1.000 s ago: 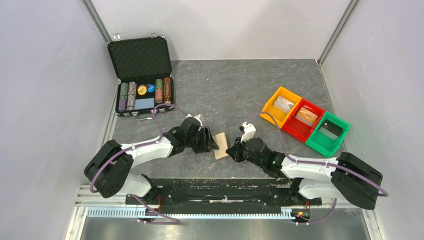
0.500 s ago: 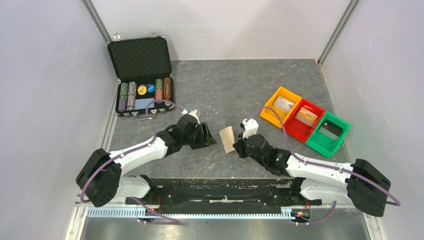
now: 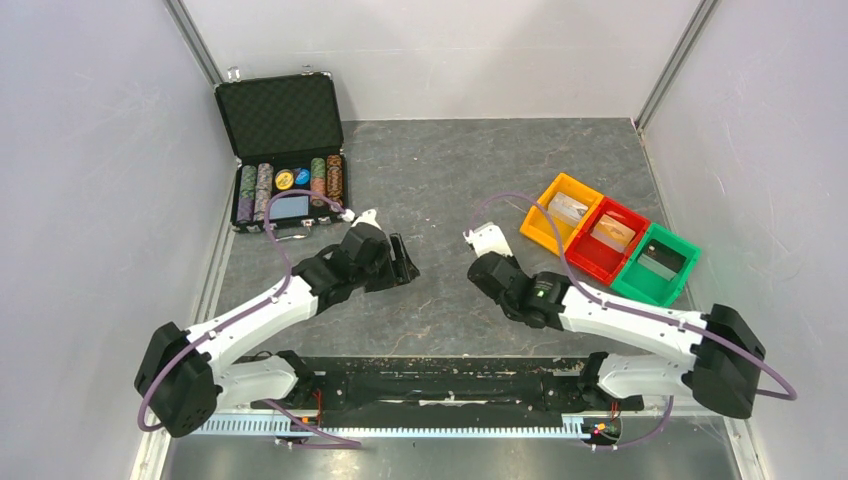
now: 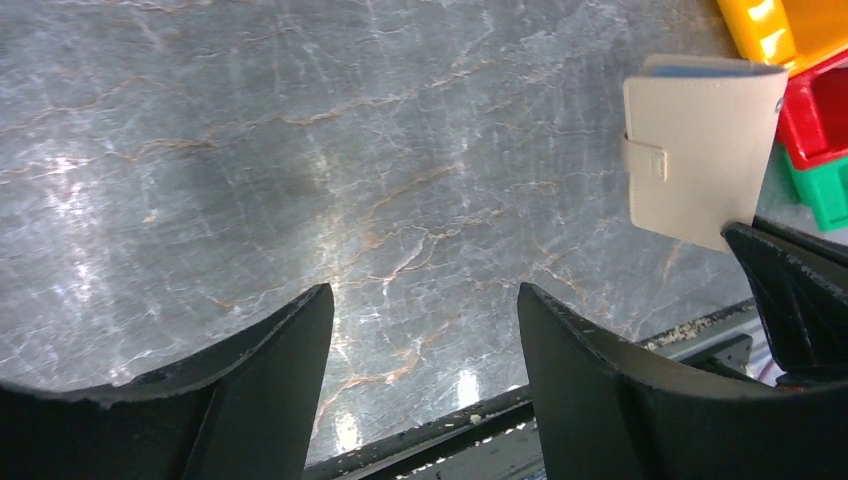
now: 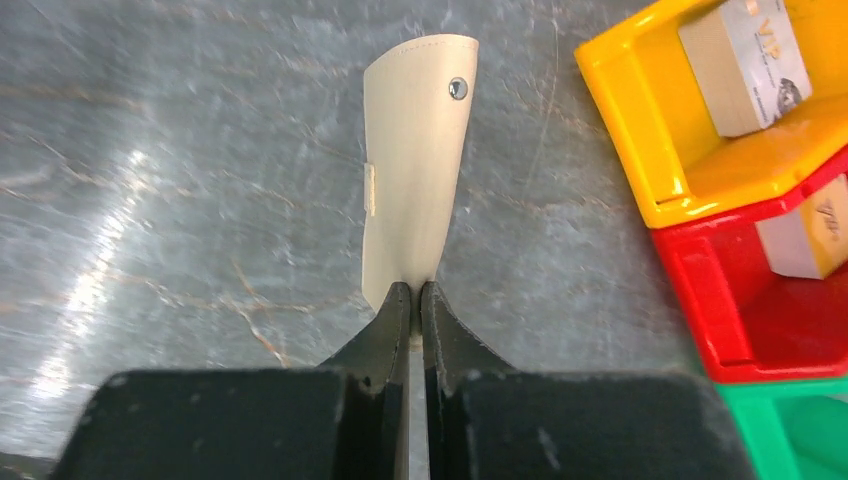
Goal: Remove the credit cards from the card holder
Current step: Open the card holder at the center of the board.
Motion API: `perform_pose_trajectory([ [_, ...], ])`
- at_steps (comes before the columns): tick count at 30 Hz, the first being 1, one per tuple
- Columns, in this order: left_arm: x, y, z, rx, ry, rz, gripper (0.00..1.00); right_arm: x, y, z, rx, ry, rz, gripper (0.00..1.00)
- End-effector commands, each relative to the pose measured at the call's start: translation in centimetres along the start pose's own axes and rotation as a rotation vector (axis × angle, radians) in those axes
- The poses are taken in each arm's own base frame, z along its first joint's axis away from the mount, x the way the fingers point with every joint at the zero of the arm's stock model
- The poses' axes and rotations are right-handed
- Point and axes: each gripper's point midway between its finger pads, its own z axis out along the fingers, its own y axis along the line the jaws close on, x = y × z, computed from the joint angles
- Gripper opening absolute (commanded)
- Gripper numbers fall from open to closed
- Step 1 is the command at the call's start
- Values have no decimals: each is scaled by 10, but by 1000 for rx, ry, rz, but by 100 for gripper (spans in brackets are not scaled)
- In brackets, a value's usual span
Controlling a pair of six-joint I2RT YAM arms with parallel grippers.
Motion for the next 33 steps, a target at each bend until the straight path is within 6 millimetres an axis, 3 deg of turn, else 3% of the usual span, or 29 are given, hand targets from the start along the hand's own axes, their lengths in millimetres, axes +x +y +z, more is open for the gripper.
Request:
perform_pose_trajectory([
  [1, -22, 11, -14, -76, -72, 30, 75, 3, -11, -8, 95, 64, -135, 0],
  [4, -26, 19, -18, -102, -94, 4, 75, 7, 13, -6, 67, 92, -208, 0],
  [9, -23, 29, -18, -102, -72, -30, 75, 20, 76, -3, -57, 128, -307, 2],
  [13, -19, 36, -17, -102, -53, -51, 75, 18, 123, -13, -205, 88, -298, 23],
  [17, -15, 27, -14, -39, -33, -45, 76, 9, 151, -25, -350, 28, -250, 29],
  [24, 6, 0, -3, 146, 57, -43, 75, -6, 117, -23, -311, -78, -159, 32],
  [29, 15, 0, 3, 165, 92, -60, 73, -5, 95, -3, -324, -99, -114, 33],
  [33, 16, 4, 2, 158, 77, -61, 73, 7, 87, 16, -341, -45, -112, 34],
])
